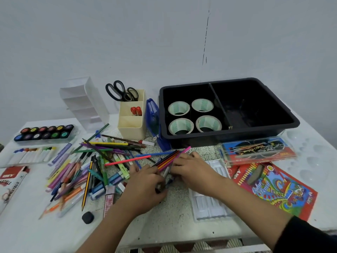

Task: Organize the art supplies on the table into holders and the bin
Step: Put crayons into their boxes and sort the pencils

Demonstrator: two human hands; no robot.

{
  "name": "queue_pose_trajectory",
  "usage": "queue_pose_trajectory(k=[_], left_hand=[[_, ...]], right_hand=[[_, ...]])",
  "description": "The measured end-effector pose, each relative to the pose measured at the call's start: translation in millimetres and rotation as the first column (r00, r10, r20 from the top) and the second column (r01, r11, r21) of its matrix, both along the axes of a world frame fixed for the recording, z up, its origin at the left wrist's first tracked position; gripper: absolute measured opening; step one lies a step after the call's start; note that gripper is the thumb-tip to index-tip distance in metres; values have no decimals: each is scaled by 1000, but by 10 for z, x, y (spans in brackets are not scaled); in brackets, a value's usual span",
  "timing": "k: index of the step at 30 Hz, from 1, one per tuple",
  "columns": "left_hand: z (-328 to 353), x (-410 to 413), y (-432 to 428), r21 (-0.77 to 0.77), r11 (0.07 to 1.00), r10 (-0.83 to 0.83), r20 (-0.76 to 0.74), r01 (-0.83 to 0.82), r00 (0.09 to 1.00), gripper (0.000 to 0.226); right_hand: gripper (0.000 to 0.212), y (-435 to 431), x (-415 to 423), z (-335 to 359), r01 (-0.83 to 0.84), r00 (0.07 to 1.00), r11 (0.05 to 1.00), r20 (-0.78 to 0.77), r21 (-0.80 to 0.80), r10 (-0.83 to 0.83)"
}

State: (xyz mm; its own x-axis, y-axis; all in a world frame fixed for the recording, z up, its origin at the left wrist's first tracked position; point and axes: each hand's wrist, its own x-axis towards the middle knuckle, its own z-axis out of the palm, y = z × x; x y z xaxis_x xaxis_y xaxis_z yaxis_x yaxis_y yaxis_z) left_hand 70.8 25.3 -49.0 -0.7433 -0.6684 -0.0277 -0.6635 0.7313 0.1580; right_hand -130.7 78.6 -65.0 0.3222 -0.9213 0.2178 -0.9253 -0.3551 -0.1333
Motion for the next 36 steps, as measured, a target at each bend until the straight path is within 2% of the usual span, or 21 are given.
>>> queue_pose_trajectory(k=[3, 6, 8, 10, 13, 16, 21, 25, 27, 30, 33, 36], left_hand=[[44, 55, -10, -35, 999, 13, -148, -19, 989, 23], [208, 30, -29, -15, 1000, 20, -327, -26, 945, 9], [337, -58, -18, 142, 990, 42, -429, 21, 903, 4], [410, -180, 13, 372, 926, 140, -510, 71, 849, 8], [332, -358, 89, 597, 800, 344, -544, 64, 765, 6], [145, -517, 124, 637, 770, 408, -533, 34, 742, 8], [-69, -685, 189, 520, 853, 261, -486, 36, 834, 16], [-125, -772, 202, 467, 884, 223, -443, 12, 868, 21], [-133, -806, 217, 445, 895, 238, -456, -12, 858, 24], [-126, -837, 250, 450, 892, 305, -524, -46, 795, 26], [-115, -834, 248, 502, 860, 396, -549, -89, 736, 18], [-96, -792, 203, 502, 860, 369, -494, -88, 787, 7]], right_hand=[[9, 95, -91, 211, 98, 961, 991, 268, -90, -71], [6, 242, -247, 374, 254, 795, 967, 574, -21, -196], [9, 343, -325, 389, 290, 641, 953, 723, 86, -260], [18, 426, -376, 352, 286, 524, 935, 784, 208, -334], [26, 528, -416, 277, 323, 455, 897, 781, 303, -428], [27, 597, -383, 240, 345, 440, 876, 766, 337, -468], [36, 618, -322, 115, 339, 545, 886, 701, 317, -460], [36, 587, -385, 58, 363, 547, 875, 687, 320, -478], [37, 566, -412, 35, 363, 547, 874, 685, 324, -481], [35, 529, -427, 6, 368, 545, 871, 684, 325, -486], [32, 500, -422, -27, 384, 549, 870, 681, 308, -484], [32, 471, -398, -53, 393, 554, 865, 671, 312, -493]])
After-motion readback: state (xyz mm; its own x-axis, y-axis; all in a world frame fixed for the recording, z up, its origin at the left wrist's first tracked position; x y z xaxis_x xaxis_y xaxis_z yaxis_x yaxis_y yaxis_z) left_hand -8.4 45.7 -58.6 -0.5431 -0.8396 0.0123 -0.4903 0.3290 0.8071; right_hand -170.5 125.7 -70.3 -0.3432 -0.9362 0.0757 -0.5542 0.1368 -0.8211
